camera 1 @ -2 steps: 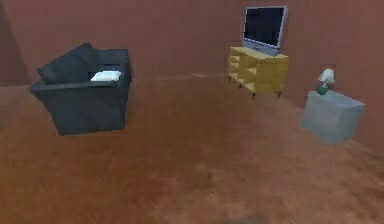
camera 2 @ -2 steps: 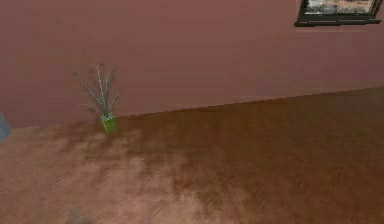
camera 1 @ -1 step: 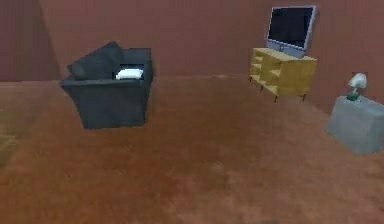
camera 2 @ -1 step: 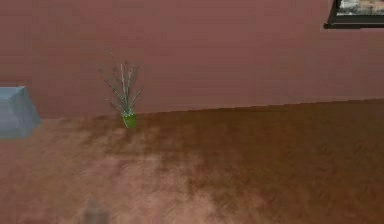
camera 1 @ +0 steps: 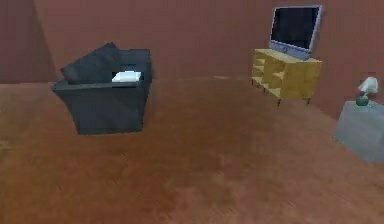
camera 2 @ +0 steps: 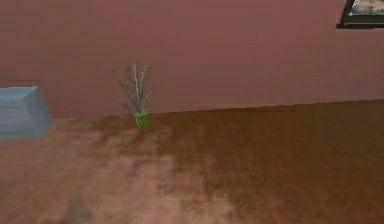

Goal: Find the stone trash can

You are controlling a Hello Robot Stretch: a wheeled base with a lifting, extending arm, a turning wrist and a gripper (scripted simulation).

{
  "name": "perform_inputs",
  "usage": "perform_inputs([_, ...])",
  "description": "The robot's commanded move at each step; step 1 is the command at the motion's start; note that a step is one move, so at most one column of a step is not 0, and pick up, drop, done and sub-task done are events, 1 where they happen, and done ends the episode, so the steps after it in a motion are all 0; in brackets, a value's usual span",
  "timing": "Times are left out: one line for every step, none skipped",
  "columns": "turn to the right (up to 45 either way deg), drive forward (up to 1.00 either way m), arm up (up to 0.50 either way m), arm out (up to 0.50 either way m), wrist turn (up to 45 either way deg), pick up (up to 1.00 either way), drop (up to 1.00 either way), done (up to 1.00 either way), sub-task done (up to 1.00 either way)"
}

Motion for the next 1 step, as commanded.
perform_inputs([-45.0,0.00,0.00,0.00,0.0,0.00,0.00,0.00,0.00])
